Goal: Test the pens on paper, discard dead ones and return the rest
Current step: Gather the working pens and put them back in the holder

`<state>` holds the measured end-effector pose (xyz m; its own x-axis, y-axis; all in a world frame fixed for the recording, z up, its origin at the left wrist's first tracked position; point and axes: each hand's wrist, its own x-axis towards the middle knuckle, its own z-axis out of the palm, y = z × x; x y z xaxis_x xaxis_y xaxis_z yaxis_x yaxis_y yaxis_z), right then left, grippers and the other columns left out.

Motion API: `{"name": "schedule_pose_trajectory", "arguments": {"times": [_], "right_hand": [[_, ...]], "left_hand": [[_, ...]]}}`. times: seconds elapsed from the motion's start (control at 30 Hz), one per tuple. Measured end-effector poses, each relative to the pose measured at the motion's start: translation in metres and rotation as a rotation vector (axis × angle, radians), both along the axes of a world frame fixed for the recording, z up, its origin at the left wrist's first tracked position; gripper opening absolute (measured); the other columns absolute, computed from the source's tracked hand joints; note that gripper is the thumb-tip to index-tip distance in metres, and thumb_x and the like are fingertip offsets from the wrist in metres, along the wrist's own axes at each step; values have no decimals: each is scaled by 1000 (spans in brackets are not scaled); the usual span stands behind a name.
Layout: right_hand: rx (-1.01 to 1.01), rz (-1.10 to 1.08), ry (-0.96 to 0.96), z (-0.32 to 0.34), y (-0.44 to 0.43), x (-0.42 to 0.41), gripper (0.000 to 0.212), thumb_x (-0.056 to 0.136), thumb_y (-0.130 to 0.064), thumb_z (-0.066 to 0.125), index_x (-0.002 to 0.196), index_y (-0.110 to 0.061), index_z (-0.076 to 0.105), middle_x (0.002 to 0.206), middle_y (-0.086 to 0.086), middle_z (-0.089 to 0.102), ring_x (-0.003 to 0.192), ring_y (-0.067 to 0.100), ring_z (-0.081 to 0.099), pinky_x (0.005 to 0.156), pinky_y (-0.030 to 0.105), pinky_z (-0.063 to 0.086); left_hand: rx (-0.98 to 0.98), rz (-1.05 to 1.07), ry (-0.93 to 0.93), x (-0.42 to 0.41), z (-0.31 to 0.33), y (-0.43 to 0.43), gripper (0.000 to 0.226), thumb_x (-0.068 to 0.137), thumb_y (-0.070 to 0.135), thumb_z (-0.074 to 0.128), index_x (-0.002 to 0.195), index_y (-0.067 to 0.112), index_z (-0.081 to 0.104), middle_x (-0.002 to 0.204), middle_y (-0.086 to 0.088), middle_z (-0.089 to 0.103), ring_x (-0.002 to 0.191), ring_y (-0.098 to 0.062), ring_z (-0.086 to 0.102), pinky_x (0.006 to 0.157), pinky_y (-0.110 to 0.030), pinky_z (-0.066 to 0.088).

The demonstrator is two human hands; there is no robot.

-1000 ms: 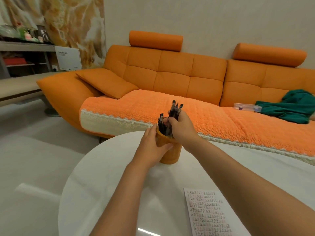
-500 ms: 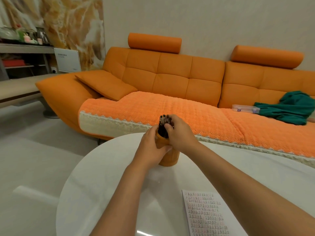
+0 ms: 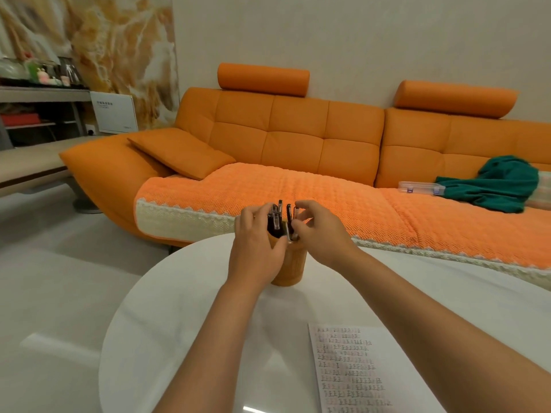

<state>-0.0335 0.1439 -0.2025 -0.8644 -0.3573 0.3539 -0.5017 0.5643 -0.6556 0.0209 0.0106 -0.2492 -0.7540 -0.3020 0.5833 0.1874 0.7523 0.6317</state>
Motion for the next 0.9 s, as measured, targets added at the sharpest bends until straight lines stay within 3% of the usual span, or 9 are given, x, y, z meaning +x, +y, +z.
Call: {"name": "schedule_pose_trajectory", "arguments": {"times": [0.13, 0.3, 0.37, 0.47, 0.6, 0.63, 0.73, 0.9], "right_hand": [[-30, -47, -35, -7, 38, 3, 32, 102, -27, 50, 133, -25, 57, 115, -6, 61, 102, 13, 57, 86, 30, 46], [205, -30, -174, -43, 90, 0, 31, 99, -16, 51, 128, -23, 62, 125, -3, 62, 109, 12, 56, 93, 27, 44], [308, -52, -186, -58, 108, -2, 37, 96, -12, 54, 131, -23, 61, 130, 0, 59, 116, 15, 56, 98, 28, 43], [521, -111, -115, -75, 130, -6, 46, 95, -14, 54, 139, -28, 55, 139, 4, 51, 128, 26, 46, 105, 39, 41], [655, -145, -140, -91, 147, -10, 57, 100, -18, 44, 154, -28, 31, 162, 11, 23, 148, 32, 20, 119, 44, 23], [668, -143, -163, -94, 148, -12, 56, 101, -18, 41, 155, -26, 29, 161, 13, 24, 147, 34, 21, 119, 44, 24], [632, -131, -173, -99, 149, -17, 49, 102, -16, 38, 149, -25, 40, 138, 9, 48, 126, 32, 45, 104, 45, 41], [488, -60, -60, -102, 147, -15, 43, 97, -4, 44, 125, -28, 66, 128, 2, 60, 117, 26, 52, 101, 43, 43]], "left_hand": [[-48, -51, 130, 11, 4, 29, 31, 91, 19, 65, 120, 20, 54, 113, 4, 49, 107, -16, 48, 83, -28, 47], [-120, -251, -79, 15, -14, 67, 25, 95, 22, 61, 118, 26, 55, 98, 14, 50, 83, -5, 49, 74, -30, 50], [-180, -274, -188, 14, -24, 79, 28, 97, 28, 60, 124, 30, 53, 105, 15, 52, 90, -4, 51, 74, -28, 53], [-247, -295, -317, 9, -35, 91, 36, 98, 33, 58, 133, 32, 50, 123, 13, 53, 109, -7, 52, 86, -29, 54], [-318, -320, -440, 0, -47, 97, 50, 98, 35, 57, 146, 31, 42, 146, 11, 44, 132, -11, 41, 102, -31, 46], [-328, -325, -459, -1, -49, 97, 52, 98, 34, 56, 148, 31, 39, 149, 10, 41, 135, -12, 39, 104, -32, 43], [-345, -327, -492, -5, -54, 97, 57, 99, 34, 55, 152, 29, 34, 154, 9, 36, 139, -13, 35, 109, -33, 39], [-325, -330, -463, -13, -59, 98, 61, 100, 28, 54, 155, 26, 28, 160, 8, 29, 146, -13, 26, 116, -33, 29]]}}
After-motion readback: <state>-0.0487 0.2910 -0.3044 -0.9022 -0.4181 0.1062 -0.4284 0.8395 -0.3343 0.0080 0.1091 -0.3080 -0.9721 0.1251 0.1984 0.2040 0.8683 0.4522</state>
